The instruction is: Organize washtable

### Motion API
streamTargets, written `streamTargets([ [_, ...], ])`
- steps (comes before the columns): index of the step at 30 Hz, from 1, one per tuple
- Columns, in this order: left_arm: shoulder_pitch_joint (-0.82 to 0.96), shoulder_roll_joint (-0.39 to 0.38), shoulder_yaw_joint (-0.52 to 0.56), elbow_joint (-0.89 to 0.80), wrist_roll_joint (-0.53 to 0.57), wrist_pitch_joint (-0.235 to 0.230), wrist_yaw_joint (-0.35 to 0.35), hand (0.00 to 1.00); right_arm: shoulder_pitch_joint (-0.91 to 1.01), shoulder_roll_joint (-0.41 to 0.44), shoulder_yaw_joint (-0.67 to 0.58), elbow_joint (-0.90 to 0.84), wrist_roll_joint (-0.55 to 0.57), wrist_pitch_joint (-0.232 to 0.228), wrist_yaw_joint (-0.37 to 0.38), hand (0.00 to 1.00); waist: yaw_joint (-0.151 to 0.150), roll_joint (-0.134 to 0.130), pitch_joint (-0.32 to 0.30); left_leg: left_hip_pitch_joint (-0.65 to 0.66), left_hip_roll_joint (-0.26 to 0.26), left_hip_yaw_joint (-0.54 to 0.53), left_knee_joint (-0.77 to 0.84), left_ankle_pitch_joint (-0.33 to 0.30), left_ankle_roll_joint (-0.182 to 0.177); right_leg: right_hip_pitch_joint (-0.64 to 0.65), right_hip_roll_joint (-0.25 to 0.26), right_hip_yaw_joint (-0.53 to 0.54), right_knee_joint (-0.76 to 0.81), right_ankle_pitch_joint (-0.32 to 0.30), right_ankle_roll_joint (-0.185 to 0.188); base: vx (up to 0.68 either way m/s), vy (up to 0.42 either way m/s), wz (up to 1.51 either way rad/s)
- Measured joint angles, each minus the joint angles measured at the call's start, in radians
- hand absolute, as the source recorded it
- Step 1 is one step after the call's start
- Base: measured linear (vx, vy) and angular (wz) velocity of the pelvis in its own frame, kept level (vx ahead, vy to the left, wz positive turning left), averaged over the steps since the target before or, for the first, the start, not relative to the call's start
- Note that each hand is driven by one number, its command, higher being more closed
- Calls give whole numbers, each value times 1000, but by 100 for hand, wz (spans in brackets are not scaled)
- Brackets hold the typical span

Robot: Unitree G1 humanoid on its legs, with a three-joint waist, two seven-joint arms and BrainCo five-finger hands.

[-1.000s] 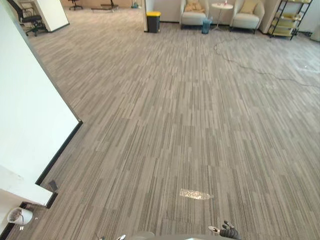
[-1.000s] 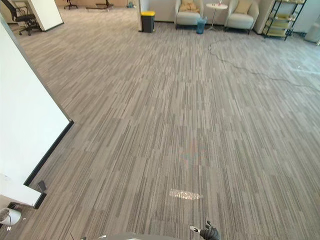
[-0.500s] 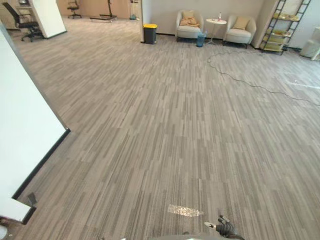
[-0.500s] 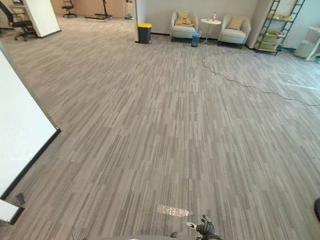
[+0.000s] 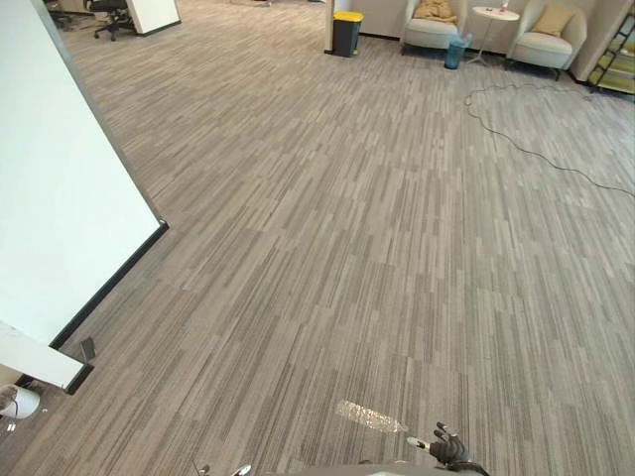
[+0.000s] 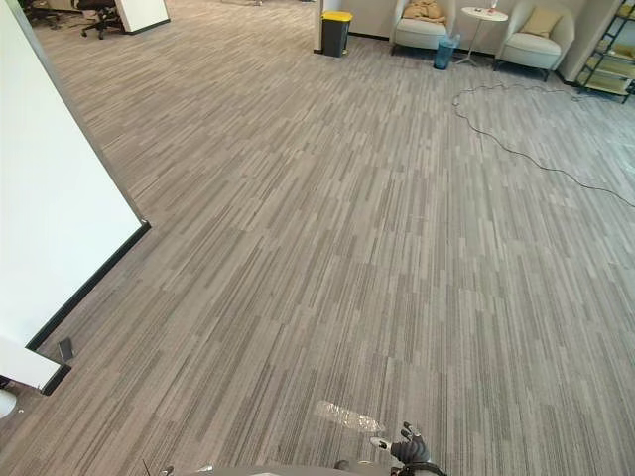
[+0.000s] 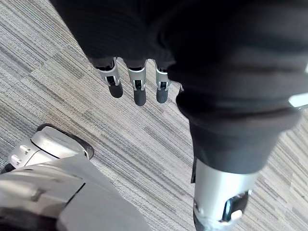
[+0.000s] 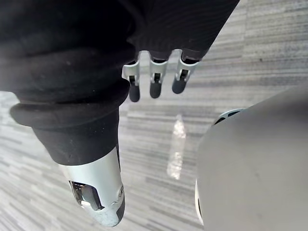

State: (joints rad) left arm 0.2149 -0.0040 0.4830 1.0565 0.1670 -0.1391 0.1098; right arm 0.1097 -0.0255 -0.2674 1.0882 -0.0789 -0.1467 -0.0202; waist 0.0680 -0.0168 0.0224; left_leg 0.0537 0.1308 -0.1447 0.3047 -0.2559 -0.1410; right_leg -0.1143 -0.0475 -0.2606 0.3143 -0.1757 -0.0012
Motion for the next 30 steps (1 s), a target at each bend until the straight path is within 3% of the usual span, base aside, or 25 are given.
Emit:
streamTargets([
  [1,-1,12,0,0,0,-1,1,0,-3,0,0,5,0,1,0,0,2,-31,13,-36,-29,13,84,3,5,38,-33,0,-29,3,3,184,21,28],
  [4,2,15,-2,-1,-7,-3,2,0,-5,-5,2,20,0,2,-1,0,4,-26,14,-109,-50,70,80,-25,18,101,-64,-3,-79,16,11,104,70,15],
  [5,4,8,-13,0,-8,-2,3,0,-6,-18,1,25,9,0,-2,0,3,-3,14,-159,-59,66,-48,76,34,113,-57,-2,-89,20,30,85,146,-11],
  [6,4,6,-15,1,-8,-3,3,0,-6,-23,2,24,9,0,-3,0,4,2,13,-167,-57,63,-52,137,54,113,-51,3,-91,20,36,111,152,-31],
  [7,5,14,-19,12,-16,-2,3,0,-9,-13,12,31,14,5,-4,0,12,1,11,-156,-70,77,-64,129,56,111,-57,32,-95,20,56,105,108,-27],
  [8,2,27,-23,13,-18,-2,3,0,-9,-4,15,30,20,3,-3,0,3,-23,9,-137,-81,84,-87,139,70,112,-71,41,-106,23,62,100,86,-26],
  [11,1,47,-53,13,-19,-3,3,0,-3,10,12,30,28,4,-3,0,3,-42,7,-126,-100,104,-106,144,77,115,-88,56,-129,36,79,31,97,-14],
  [16,-1,50,-88,14,-20,-4,4,0,1,15,10,26,29,3,-3,0,2,-33,1,-87,-125,128,-179,171,108,130,-103,81,-198,75,96,-8,68,-14],
  [21,2,52,-109,14,-44,-23,7,0,7,15,11,27,30,3,-3,0,3,-39,-9,-52,-132,132,-263,212,111,130,-109,83,-214,80,102,1,1,-2],
  [30,2,66,-174,14,-78,-45,-2,0,9,15,12,25,30,2,-8,0,3,-37,-12,-2,-131,204,-313,214,112,145,-103,145,-253,107,108,20,21,-23],
])
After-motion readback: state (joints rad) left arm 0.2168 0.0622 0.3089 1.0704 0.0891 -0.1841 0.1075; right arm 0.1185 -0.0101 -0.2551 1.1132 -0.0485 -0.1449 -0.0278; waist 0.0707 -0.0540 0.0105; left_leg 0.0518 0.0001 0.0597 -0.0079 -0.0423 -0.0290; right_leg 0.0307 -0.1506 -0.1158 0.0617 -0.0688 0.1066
